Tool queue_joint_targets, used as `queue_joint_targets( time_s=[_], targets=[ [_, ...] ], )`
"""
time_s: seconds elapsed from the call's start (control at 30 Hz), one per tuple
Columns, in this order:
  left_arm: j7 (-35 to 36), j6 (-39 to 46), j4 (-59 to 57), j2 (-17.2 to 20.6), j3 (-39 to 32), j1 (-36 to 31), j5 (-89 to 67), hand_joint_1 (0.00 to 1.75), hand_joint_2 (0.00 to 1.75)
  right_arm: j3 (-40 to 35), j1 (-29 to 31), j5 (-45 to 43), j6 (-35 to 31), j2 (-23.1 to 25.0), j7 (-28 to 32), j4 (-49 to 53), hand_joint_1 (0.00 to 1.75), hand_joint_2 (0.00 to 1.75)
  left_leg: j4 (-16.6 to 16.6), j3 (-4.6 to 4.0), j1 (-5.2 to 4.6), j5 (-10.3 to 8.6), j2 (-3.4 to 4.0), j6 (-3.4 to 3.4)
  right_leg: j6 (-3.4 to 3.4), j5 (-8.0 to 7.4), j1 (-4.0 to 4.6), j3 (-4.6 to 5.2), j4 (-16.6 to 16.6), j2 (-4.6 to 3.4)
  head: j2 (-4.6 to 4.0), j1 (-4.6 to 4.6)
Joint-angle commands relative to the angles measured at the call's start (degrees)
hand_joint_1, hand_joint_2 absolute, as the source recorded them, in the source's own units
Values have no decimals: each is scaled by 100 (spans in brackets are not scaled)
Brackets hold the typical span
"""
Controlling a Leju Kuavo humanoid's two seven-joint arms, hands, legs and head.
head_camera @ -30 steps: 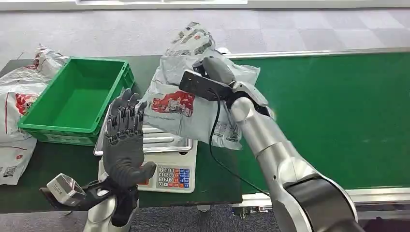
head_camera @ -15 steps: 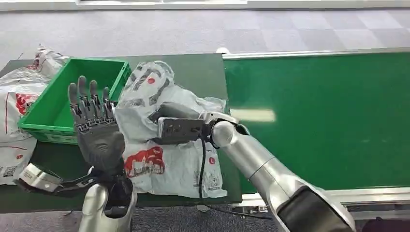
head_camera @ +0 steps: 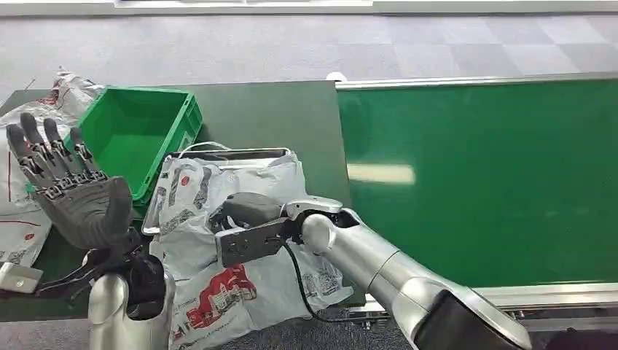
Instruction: Moved the parcel from conveyor to table for the left to box.
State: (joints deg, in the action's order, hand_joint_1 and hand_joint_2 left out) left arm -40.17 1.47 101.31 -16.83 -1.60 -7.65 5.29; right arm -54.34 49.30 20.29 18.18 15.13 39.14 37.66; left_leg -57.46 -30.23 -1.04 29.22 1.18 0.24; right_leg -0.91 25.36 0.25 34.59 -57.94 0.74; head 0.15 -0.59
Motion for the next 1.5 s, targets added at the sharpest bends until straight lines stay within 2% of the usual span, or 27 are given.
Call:
queue_joint_targets(
  time_s=[0.03, 0.17, 0.2, 0.27, 0.3, 0.47, 0.5, 0.53, 0.57, 0.67, 0.73, 0.77, 0.8, 0.83, 0.87, 0.9, 0.93, 0.97, 1.0, 1.07, 1.13, 1.17, 1.27, 1.33, 1.47, 1.5],
  targets=[
    [17, 926, 1169, 77, -79, -191, -367, 0, 175, -30, 283, 972, -1147, 135, -530, -1211, 0, 175, 6, 10, 9, 1, -6, -17, 7, -1, 5, -10, 9, -11, 0, -2],
    [17, 1347, 1343, 321, 232, -108, -466, 0, 175, 180, 228, 1145, -1265, 85, -667, -1167, 0, 175, 14, 13, 10, -3, -25, -22, 9, 0, 5, -18, 16, 4, 0, -2],
    [17, 1496, 1382, 414, 317, -55, -565, 0, 175, 199, 237, 1283, -1447, 72, -854, -1181, 0, 175, 4, 4, 6, -1, -15, -12, 6, 1, 3, -6, 5, 4, 0, -4],
    [17, 1702, 1490, 556, 433, 100, -586, 0, 175, 137, 291, 1717, -2002, 75, -1413, -1228, 0, 175, 14, 14, 9, -4, -23, -18, 9, -2, 5, -18, 16, 5, 0, -2],
    [17, 1856, 1593, 628, 471, 193, -618, 0, 175, -49, 397, 2284, -2560, 81, -2112, -1304, 0, 175, 9, 8, 4, -3, -13, -12, 6, -1, 1, -8, 8, 1, 0, -2],
    [17, 1856, 1593, 628, 471, 193, -618, 0, 175, -49, 397, 2284, -2560, 81, -2112, -1304, 0, 175, 4, 4, 4, -1, -9, -11, 5, 0, 1, -4, 4, -2, 0, -2],
    [17, 1865, 1641, 662, 476, 240, -590, 0, 175, -89, 440, 2402, -2619, 130, -2310, -1322, 0, 175, 14, 12, 6, -4, -15, -17, 7, -2, 2, -13, 13, -2, 0, -2],
    [17, 2056, 1669, 743, 570, 279, -719, 0, 175, -327, 511, 3066, -3061, 138, -3034, -1364, 0, 175, 7, 7, 2, -2, -14, -11, 6, 1, -1, -7, 5, 2, 0, -2],
    [17, 2129, 1662, 820, 661, 314, -746, 0, 175, -312, 518, 3300, -3176, 156, -3306, -1326, 0, 175, 14, 14, 5, -3, -14, -16, 7, -1, 1, -14, 13, -2, 0, -2],
    [17, 2402, 1446, 1109, 1011, 413, -927, 0, 175, 133, 423, 4293, -3771, 103, -4216, -823, 0, 175, 18, 16, 5, -2, -10, -20, 8, -1, 0, -14, 14, -10, 0, -2],
    [17, 2408, 1341, 1144, 1084, 441, -955, 0, 175, 495, 270, 4791, -4732, 7, -4598, -275, 0, 175, 17, 15, 5, -3, -19, -18, 8, 1, 0, -16, 14, 2, 0, -2],
    [17, 2247, 1190, 1102, 1116, 457, -860, 0, 175, 1245, -264, 5899, -5818, -318, -4968, 754, 0, 0, 8, 6, 4, -2, -15, -12, 6, 0, 1, -7, 7, 3, 0, -2],
    [17, 2214, 1096, 1027, 1106, 400, -912, 0, 175, 1944, -951, 6427, -5818, -414, -4473, 2914, 0, 0, 13, 11, 6, -3, -14, -15, 7, -1, 2, -13, 13, 0, 0, -2],
    [17, 2004, 828, 1001, 1177, 301, -841, 0, 175, 2606, -1471, 6564, -5818, -340, -3696, 4285, 0, 0, 10, 7, 6, -3, -21, -9, 5, 0, 4, -11, 12, 11, 0, -2],
    [17, 2004, 828, 1001, 1177, 301, -841, 0, 175, 2606, -1471, 6564, -5818, -340, -3696, 4285, 0, 0, 14, 9, 8, -5, -32, -12, 8, 1, 4, -16, 18, 18, 0, -2],
    [17, 2028, 696, 975, 1226, 208, -879, 0, 175, 2827, -1602, 6489, -5818, -323, -3357, 4567, 0, 0, 8, -2, 10, -3, -24, -11, 4, 1, 8, -2, 14, 14, 0, -2],
    [17, 2017, 589, 990, 1284, 151, -907, 0, 175, 3133, -1758, 6265, -5818, -156, -2822, 4770, 0, 0, 9, 4, 10, -2, -35, -14, 7, 6, 8, -10, 14, 22, 0, -2],
    [17, 1999, 546, 1007, 1316, 143, -931, 0, 175, 3254, -1817, 6199, -5818, -73, -2562, 4853, 0, 0, 9, 7, 12, -2, -61, -16, 11, 12, 10, -23, 15, 44, 0, 2],
    [17, 2005, 500, 1013, 1349, 153, -949, 0, 175, 3620, -1962, 6119, -5818, 200, -1971, 4994, 0, 0, 1, -6, 4, 2, -44, -10, 2, 14, 4, -1, 0, 32, 0, -4],
    [17, 1977, 444, 1019, 1388, 178, -959, 0, 175, 4052, -2153, 5639, -5818, 487, -1120, 5122, 0, 0, 14, 6, 8, 0, -61, -14, 5, 14, 6, -20, 16, 43, 0, -2],
    [17, 1982, 411, 1027, 1411, 214, -990, 0, 175, 4121, -2254, 5356, -5818, 487, -949, 5125, 0, 0, 15, 9, 4, -6, -84, -10, 8, 17, 4, -30, 22, 63, 0, 7],
    [17, 1987, 390, 1041, 1428, 231, -1008, 0, 175, 4168, -2258, 5375, -5818, 487, -945, 5111, 0, 0, 5, -3, -1, 1, -51, -4, 1, 15, 3, -11, 8, 38, 0, 2],
    [17, 2004, 316, 1096, 1494, 244, -1033, 0, 175, 4280, -2272, 5178, -5818, 487, -802, 5106, 0, 0, 27, 25, 5, 1, -45, -13, 8, 8, 1, -36, 32, 29, 0, -2],
    [17, 1948, 126, 1127, 1560, 198, -1058, 0, 175, 4391, -2264, 5160, -5818, 487, -727, 5297, 0, 0, 27, 26, 3, -3, -57, -11, 7, 8, 0, -41, 33, 41, 0, 2],
    [17, 1948, 126, 1127, 1560, 198, -1058, 0, 175, 4391, -2264, 5160, -5818, 487, -727, 5297, 0, 0, 7, 17, -3, 8, -21, -1, 3, 11, -3, -21, 11, 19, 0, 0],
    [17, 1948, 126, 1127, 1560, 198, -1058, 0, 175, 4391, -2264, 5160, -5818, 487, -727, 5297, 0, 0, 14, 23, 1, 5, -32, -7, 5, 10, -1, -29, 20, 24, 0, 0]
  ],
)
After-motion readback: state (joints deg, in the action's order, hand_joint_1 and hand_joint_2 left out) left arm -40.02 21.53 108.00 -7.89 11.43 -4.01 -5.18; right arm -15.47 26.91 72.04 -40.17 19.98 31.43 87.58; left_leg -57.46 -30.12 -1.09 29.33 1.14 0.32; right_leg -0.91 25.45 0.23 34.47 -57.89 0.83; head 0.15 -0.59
